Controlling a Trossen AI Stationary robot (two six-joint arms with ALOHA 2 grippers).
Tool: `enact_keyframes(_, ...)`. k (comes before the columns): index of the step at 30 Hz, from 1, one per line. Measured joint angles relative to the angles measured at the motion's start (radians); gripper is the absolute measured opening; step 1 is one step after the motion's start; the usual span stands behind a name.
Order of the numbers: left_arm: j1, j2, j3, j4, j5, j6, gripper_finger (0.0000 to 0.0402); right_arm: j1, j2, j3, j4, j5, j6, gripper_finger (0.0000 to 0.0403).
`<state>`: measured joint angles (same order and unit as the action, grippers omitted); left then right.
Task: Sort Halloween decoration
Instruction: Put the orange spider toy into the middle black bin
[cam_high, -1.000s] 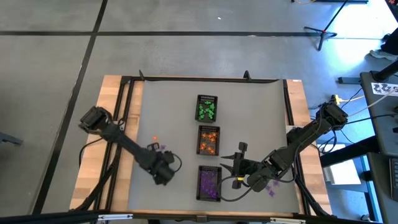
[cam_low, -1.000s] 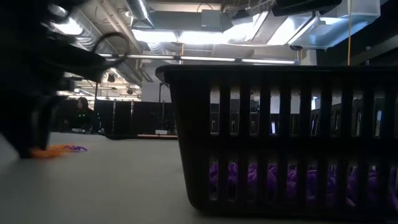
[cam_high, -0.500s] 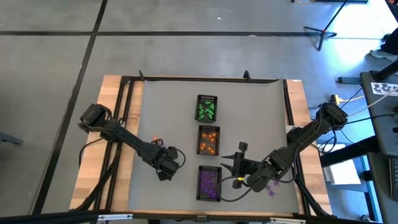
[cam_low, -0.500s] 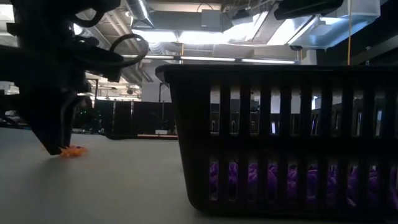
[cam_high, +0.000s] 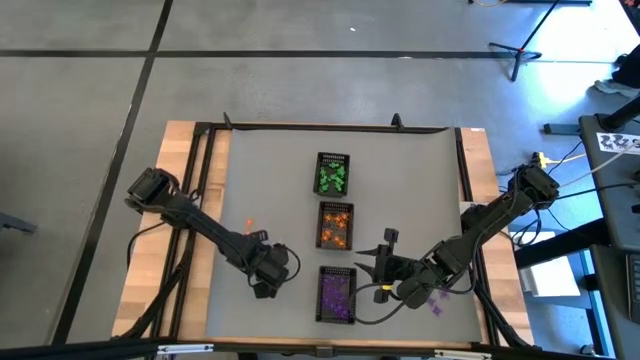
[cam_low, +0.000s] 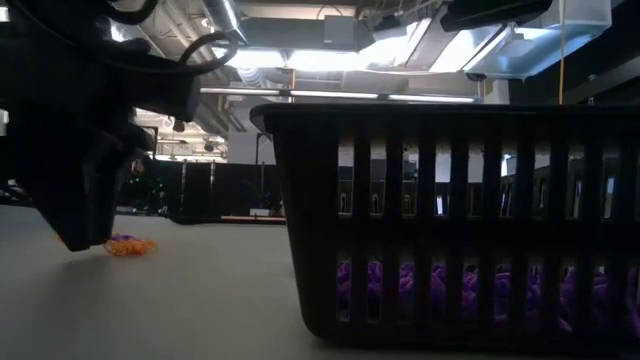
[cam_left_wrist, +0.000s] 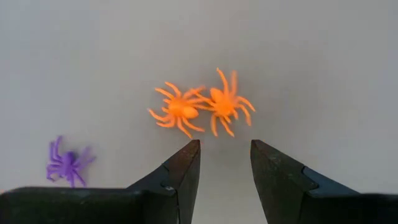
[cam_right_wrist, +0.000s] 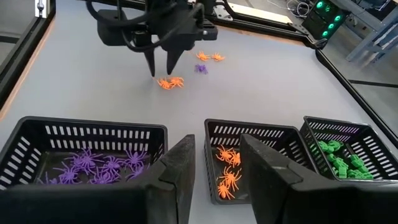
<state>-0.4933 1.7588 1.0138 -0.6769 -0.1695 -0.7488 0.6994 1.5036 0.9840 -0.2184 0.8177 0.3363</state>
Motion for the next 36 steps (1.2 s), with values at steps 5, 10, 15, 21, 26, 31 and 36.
enact_keyframes(5, -0.021, 0.000, 0.031, -0.008, -0.018, 0.000, 0.0136, 0.000, 0.000, 0.000, 0.000, 0.000, 0.000, 0.0124)
enact_keyframes(10, -0.041, -0.002, 0.092, -0.043, -0.120, 0.045, 0.0136, 0.000, 0.000, 0.000, 0.006, 0.001, 0.000, 0.0124)
enact_keyframes(15, -0.019, -0.003, 0.096, -0.067, -0.124, 0.053, 0.0136, 0.000, 0.000, 0.000, 0.011, 0.000, 0.000, 0.0124)
enact_keyframes(21, 0.033, -0.003, 0.096, -0.083, -0.082, 0.084, 0.0136, 0.000, 0.000, 0.000, 0.010, 0.000, 0.000, 0.0124)
enact_keyframes(26, 0.080, 0.016, 0.092, -0.090, -0.019, 0.108, 0.0136, 0.000, 0.000, 0.000, 0.005, 0.000, 0.000, 0.0124)
enact_keyframes(31, 0.104, 0.035, 0.090, -0.087, 0.030, 0.127, 0.0136, 0.000, 0.000, 0.000, 0.005, -0.017, 0.000, 0.0124)
enact_keyframes(36, 0.124, 0.036, 0.038, -0.028, 0.038, 0.131, 0.0136, 0.000, 0.000, 0.000, 0.004, -0.018, 0.000, 0.0124)
